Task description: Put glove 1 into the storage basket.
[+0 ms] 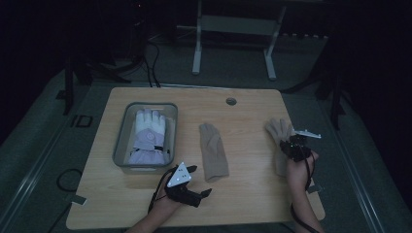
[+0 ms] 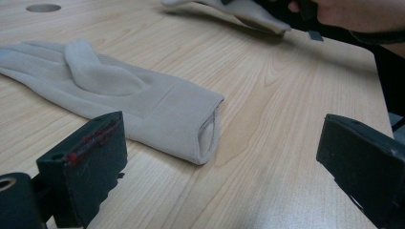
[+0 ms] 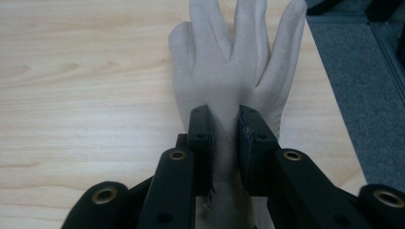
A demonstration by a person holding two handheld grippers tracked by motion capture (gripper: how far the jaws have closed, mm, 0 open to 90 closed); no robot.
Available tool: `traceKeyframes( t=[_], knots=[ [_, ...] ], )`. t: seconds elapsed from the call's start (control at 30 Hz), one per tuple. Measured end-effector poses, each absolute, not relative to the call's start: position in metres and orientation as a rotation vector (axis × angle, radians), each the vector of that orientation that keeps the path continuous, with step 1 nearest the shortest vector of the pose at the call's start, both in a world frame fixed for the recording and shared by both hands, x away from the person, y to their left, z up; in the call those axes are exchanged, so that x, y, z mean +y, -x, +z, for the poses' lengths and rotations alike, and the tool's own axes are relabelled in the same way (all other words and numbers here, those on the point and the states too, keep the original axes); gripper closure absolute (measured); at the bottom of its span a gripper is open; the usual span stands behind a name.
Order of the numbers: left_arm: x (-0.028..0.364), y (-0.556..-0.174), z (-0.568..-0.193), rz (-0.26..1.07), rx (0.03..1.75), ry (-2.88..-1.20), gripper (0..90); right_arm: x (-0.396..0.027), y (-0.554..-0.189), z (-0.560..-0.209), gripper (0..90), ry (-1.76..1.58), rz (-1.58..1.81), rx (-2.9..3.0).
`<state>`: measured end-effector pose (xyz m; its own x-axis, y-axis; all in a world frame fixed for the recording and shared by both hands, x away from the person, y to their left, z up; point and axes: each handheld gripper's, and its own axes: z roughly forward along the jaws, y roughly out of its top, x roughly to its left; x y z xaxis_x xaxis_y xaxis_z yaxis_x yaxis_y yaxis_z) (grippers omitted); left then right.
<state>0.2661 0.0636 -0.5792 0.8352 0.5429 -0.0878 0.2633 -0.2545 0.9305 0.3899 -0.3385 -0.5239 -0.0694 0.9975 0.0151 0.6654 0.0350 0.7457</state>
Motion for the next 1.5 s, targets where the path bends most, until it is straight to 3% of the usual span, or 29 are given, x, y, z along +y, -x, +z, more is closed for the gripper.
traceKeyframes(
  t=[0.33, 0.67, 1.2, 1.3, 1.4, 1.5],
  knots=[
    [0.064, -0.266, -0.579, 0.289, 0.605, -1.849, 3.3, -0.332, -0.393, -0.548, 72.8, -1.690, 0.736, 1.876],
    [0.063, -0.266, -0.579, 0.283, 0.598, -1.848, 3.4, -0.345, -0.396, -0.533, 49.0, -1.491, 0.894, 2.037],
    [0.063, -0.266, -0.579, 0.282, 0.598, -1.849, 3.3, -0.373, -0.410, -0.545, 46.3, -1.169, 0.844, 2.322],
    [0.063, -0.266, -0.579, 0.283, 0.598, -1.848, 3.3, -0.376, -0.408, -0.550, 50.1, -1.200, 0.877, 2.302],
    [0.063, -0.266, -0.579, 0.285, 0.597, -1.850, 3.3, -0.372, -0.405, -0.549, 71.7, -1.258, 0.857, 2.265],
    [0.063, -0.266, -0.579, 0.284, 0.598, -1.851, 3.4, -0.367, -0.403, -0.548, 78.8, -1.296, 0.825, 2.223]
  ],
)
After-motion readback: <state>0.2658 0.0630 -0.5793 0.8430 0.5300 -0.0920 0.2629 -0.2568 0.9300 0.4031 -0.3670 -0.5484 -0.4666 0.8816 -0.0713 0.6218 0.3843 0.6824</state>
